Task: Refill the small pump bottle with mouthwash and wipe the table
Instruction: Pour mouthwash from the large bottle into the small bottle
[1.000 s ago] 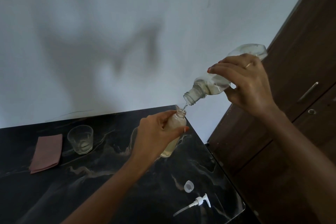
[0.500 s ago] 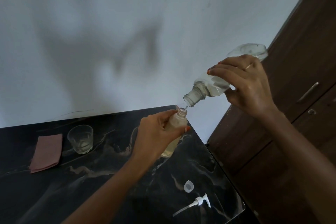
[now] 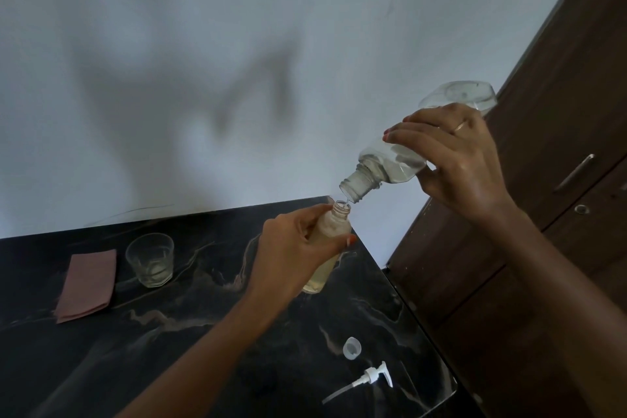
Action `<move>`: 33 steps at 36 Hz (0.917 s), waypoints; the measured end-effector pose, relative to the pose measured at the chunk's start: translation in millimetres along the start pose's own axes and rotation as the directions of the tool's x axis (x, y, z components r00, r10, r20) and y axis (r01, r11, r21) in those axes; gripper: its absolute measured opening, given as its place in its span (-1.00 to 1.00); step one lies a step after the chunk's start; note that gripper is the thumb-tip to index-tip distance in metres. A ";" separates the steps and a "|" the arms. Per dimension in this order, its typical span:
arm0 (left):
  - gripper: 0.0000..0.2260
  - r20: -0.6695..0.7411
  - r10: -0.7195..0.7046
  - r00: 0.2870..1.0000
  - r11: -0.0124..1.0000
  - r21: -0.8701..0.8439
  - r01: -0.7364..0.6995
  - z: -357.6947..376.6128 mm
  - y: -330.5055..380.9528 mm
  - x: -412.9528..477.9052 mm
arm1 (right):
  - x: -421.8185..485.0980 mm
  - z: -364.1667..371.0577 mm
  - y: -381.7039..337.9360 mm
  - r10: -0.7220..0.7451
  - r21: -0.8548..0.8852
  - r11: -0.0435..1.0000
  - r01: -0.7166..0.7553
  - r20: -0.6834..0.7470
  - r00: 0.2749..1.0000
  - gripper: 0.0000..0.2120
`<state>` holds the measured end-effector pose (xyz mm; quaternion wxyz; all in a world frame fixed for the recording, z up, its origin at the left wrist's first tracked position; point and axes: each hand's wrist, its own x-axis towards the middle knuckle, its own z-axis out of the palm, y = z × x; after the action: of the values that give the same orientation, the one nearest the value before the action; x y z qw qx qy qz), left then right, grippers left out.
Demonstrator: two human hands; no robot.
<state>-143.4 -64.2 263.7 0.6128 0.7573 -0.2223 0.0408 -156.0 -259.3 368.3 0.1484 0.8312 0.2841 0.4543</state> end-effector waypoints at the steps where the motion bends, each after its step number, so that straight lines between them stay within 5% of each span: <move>1: -0.60 0.002 0.000 1.000 1.000 0.004 0.000 -0.3 -0.1 -0.1 | -0.3 0.3 -0.2 0.000 0.000 1.000 0.000 0.001 1.000 -0.82; 14: -0.57 0.002 0.023 1.000 0.999 0.037 -0.023 0.8 -1.5 0.3 | -6.2 4.6 -5.5 0.040 0.019 0.999 -0.040 0.034 0.999 -0.77; 22: -0.58 -0.006 0.000 1.000 1.000 0.016 0.000 0.7 -8.8 -2.3 | -28.7 19.0 -24.9 0.330 0.112 0.932 -0.344 0.126 0.936 -0.72; 27: -0.63 -0.001 -0.016 1.000 1.000 0.004 0.016 0.8 -17.6 -6.6 | -49.8 33.2 -49.2 0.562 0.305 0.735 -0.605 0.224 0.796 -0.61; 33: -0.56 0.021 -0.068 0.997 0.998 -0.010 0.068 2.6 -31.8 -13.7 | -73.9 54.1 -82.1 0.748 0.472 0.263 -0.842 0.451 0.487 -0.51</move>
<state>-144.0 -58.0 229.6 0.6156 0.7614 -0.2028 0.0110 -169.8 -238.3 248.0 -0.3748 0.8824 -0.0475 0.2804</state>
